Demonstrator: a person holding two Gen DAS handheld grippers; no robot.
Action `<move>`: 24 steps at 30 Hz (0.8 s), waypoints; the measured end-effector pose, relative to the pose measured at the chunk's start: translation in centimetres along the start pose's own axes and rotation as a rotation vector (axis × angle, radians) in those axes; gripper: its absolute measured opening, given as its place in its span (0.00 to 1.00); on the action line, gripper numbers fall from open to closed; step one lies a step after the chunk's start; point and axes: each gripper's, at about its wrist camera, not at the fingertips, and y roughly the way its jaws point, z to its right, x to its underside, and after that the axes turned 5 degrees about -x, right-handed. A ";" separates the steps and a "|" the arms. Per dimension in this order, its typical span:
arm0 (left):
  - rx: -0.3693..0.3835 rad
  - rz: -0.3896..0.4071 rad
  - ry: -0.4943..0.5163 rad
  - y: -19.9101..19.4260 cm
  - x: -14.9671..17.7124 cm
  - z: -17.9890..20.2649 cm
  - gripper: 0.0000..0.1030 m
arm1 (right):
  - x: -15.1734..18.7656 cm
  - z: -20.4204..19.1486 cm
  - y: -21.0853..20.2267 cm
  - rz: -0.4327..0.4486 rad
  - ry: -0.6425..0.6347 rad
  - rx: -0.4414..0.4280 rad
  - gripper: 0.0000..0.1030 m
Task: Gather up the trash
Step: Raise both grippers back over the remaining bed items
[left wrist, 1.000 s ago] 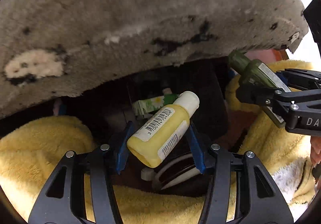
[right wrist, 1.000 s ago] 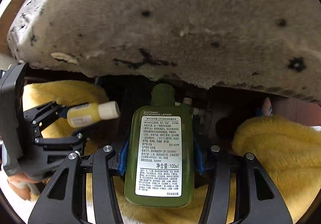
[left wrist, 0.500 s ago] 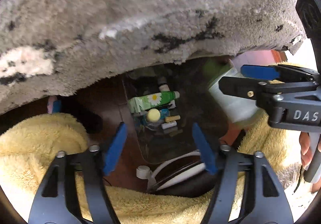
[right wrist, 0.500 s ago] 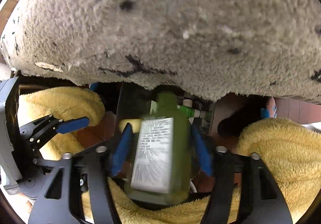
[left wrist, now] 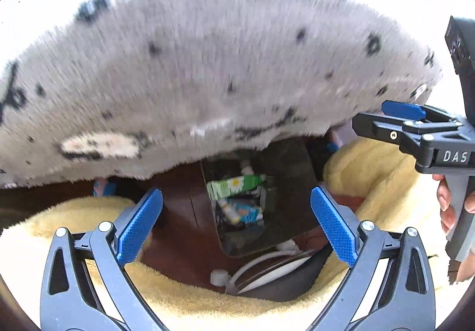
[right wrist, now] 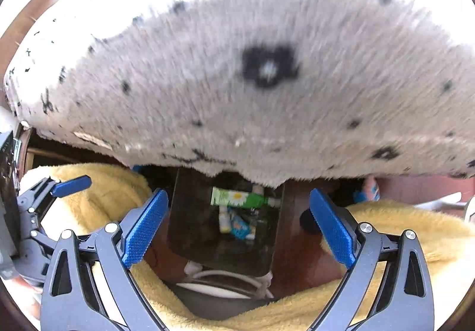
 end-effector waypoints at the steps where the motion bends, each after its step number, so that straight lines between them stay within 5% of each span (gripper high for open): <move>1: 0.000 0.018 0.001 -0.8 -0.4 -0.2 0.92 | -0.2 -0.1 -0.8 0.020 -0.008 0.002 0.94; 14: -0.079 0.251 -0.010 -8.0 -5.2 -1.8 0.92 | -3.8 -0.7 -9.0 0.268 -0.088 0.049 0.96; 24: -0.153 0.321 -0.024 -9.1 -11.2 -4.3 0.92 | -9.6 -1.0 -10.9 0.358 -0.117 0.103 0.96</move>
